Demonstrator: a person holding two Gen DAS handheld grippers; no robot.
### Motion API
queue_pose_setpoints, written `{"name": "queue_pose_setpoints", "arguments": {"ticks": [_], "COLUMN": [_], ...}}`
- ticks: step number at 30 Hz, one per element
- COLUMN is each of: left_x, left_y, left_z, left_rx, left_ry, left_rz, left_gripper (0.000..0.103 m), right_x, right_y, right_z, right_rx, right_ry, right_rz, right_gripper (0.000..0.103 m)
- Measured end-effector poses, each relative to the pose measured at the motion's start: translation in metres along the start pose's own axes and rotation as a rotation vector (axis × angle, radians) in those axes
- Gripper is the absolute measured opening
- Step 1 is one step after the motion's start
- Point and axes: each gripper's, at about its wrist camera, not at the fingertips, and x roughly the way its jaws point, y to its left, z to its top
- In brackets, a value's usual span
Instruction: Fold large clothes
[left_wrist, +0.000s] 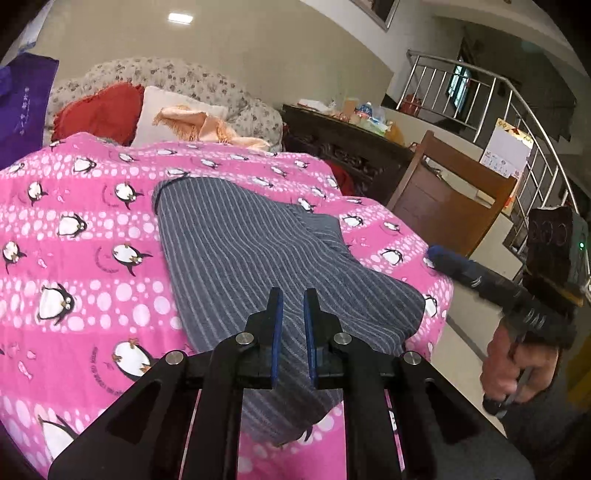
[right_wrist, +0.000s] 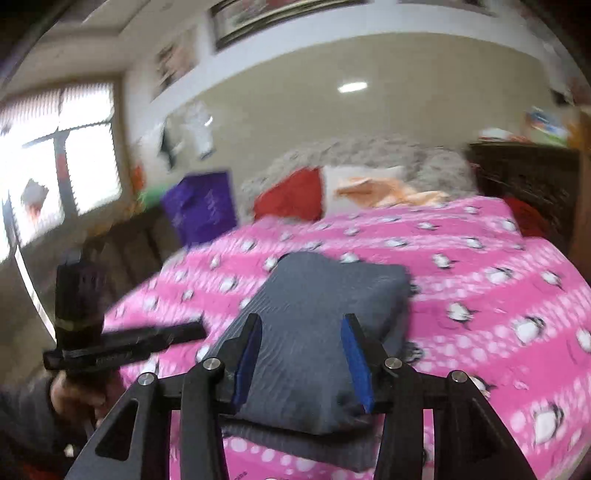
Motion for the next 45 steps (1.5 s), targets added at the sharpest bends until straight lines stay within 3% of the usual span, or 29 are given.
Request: {"name": "queue_pose_setpoints", "arguments": {"ticks": [3,5,7,10,12,15,16,17,19,21,23,26,28,30,45], "left_x": [0.041,0.040,0.041,0.044,0.040,0.027,0.027,0.031,0.046,0.069,0.099,0.146,0.182,0.204,0.212], "left_y": [0.003,0.004,0.008,0.006,0.007,0.012,0.013,0.014,0.022,0.030,0.038,0.059,0.077,0.088,0.085], "left_z": [-0.031,-0.044,-0.039,-0.032,-0.018,0.024,0.041,0.059,0.097,0.125,0.144,0.144,0.125,0.104,0.105], "left_rx": [0.016,0.050,0.012,0.022,0.004,-0.067,-0.074,-0.083,-0.157,-0.198,-0.213,-0.241,-0.271,-0.293,-0.281], "left_ry": [0.210,0.156,0.172,0.192,0.220,0.141,0.107,0.070,-0.002,-0.042,-0.061,0.015,0.123,0.183,0.167], "left_rz": [0.064,0.064,0.052,0.047,0.041,0.053,0.082,0.122,0.181,0.252,0.338,0.421,0.423,0.438,0.467], "left_gripper": [0.015,0.017,0.017,0.017,0.017,0.017,0.017,0.017,0.033,0.048,0.048,0.048,0.048,0.049,0.053], "right_x": [0.043,0.073,0.070,0.070,0.071,0.046,0.043,0.044,0.058,0.094,0.132,0.182,0.206,0.217,0.209], "right_y": [-0.005,-0.027,-0.033,-0.035,-0.036,-0.028,-0.025,-0.024,-0.024,-0.030,-0.044,-0.072,-0.090,-0.106,-0.131], "right_z": [-0.023,-0.060,-0.076,-0.069,-0.051,0.003,0.019,0.038,0.066,0.084,0.086,0.065,0.044,0.023,0.016], "right_rx": [-0.038,0.015,-0.017,-0.008,0.009,0.027,0.040,0.058,0.100,0.160,0.268,0.335,0.329,0.339,0.502], "right_ry": [0.170,0.311,0.209,0.252,0.322,0.201,0.161,0.112,0.060,0.079,0.147,0.249,0.303,0.318,0.222], "right_rz": [-0.058,-0.063,-0.038,-0.036,-0.046,-0.039,-0.031,-0.034,-0.090,-0.192,-0.229,-0.312,-0.334,-0.322,-0.206], "right_gripper": [0.022,0.021,0.020,0.021,0.021,0.024,0.026,0.035,0.041,0.041,0.041,0.041,0.041,0.041,0.043]}}
